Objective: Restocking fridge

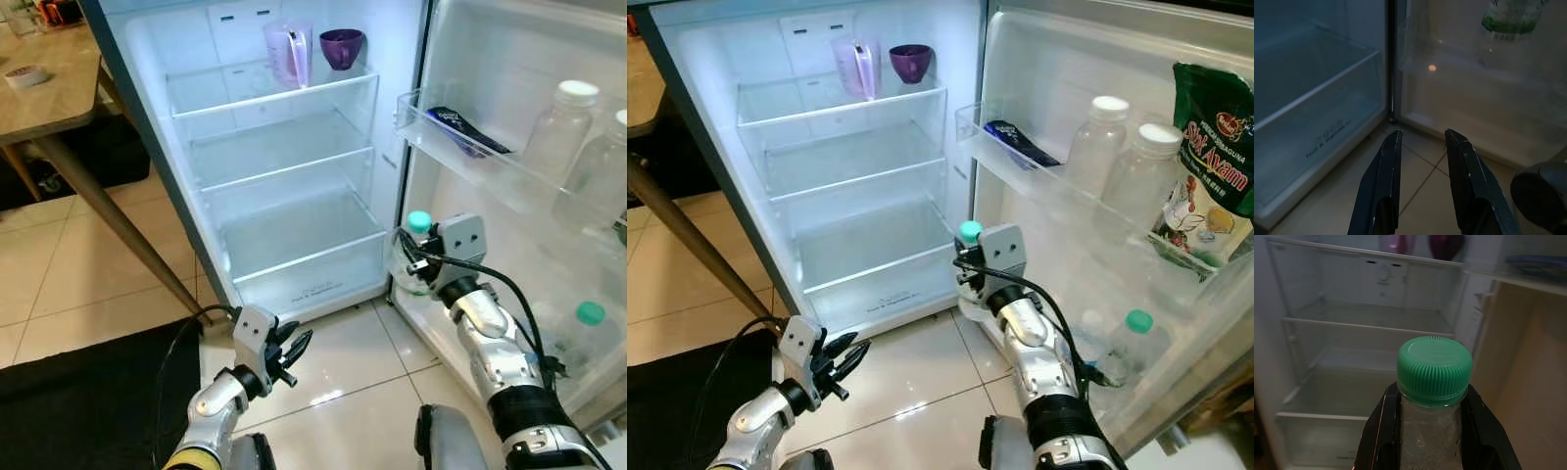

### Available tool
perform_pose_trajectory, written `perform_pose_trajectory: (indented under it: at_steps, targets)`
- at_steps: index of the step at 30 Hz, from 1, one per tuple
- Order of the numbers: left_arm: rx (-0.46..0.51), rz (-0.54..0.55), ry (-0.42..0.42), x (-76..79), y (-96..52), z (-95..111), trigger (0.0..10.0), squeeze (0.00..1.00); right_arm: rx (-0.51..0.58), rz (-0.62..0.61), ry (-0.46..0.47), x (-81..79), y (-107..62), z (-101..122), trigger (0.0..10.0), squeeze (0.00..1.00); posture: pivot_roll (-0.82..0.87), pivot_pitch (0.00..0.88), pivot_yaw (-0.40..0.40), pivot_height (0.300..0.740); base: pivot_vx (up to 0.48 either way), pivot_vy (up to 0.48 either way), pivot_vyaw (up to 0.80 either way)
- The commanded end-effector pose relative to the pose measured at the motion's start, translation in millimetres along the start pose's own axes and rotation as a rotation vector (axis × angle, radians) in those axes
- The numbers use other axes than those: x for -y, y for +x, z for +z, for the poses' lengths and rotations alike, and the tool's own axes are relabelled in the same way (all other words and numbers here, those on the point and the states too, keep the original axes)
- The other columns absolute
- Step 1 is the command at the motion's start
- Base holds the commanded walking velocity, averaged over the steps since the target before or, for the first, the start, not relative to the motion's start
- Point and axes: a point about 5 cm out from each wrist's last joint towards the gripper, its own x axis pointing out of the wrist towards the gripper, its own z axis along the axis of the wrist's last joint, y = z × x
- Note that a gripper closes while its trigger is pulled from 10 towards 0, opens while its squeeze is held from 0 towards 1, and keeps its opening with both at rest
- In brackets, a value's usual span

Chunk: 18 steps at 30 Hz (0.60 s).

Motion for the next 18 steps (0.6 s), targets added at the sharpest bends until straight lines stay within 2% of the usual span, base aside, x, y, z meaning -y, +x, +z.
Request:
perform_pose_trajectory:
  at_steps: [1,3,4,6,11,14,15,18]
  targets:
    - [0.044,0.031,0.009,-4.0,2.0,8,10.0,0.0,0.041,0.003,-0.049,-0.9,-0.6,7,10.0,0.0,-0.08,0.106,0.056,0.492,0.0,0.0,0.0]
    - [0.087,0.064,0.007,-10.8,2.9,16,10.0,0.0,0.047,0.011,-0.11,-1.8,-1.5,8,10.0,0.0,-0.08,0.114,0.058,0.492,0.0,0.0,0.0]
    - [0.087,0.064,0.007,-10.8,2.9,16,10.0,0.0,0.047,0.011,-0.11,-1.8,-1.5,8,10.0,0.0,-0.08,0.114,0.058,0.492,0.0,0.0,0.0]
    - [0.153,0.094,0.001,-20.1,4.3,31,10.0,0.0,0.047,0.005,-0.185,-2.8,-3.2,7,10.0,0.0,-0.07,0.117,0.059,0.492,0.0,0.0,0.0]
    - [0.197,0.084,0.013,-22.8,6.5,42,10.0,0.0,0.052,0.01,-0.249,-5.1,-5.3,8,10.0,0.0,-0.07,0.127,0.061,0.492,0.0,0.0,0.0]
    - [0.211,0.03,0.019,-17.3,9.1,45,10.0,0.0,0.05,0.003,-0.262,-4.8,-6.7,8,10.0,0.0,-0.07,0.132,0.062,0.492,0.0,0.0,0.0]
    - [0.192,-0.066,0.035,-6.8,11.3,44,10.0,0.0,0.048,-0.01,-0.29,-2.7,-8.6,7,10.0,0.0,-0.08,0.138,0.065,0.492,0.0,0.0,0.0]
    - [0.162,-0.167,0.047,3.2,11.5,41,10.0,0.0,0.049,-0.037,-0.302,2.1,-10.3,8,10.0,0.0,-0.08,0.143,0.067,0.492,0.0,0.0,0.0]
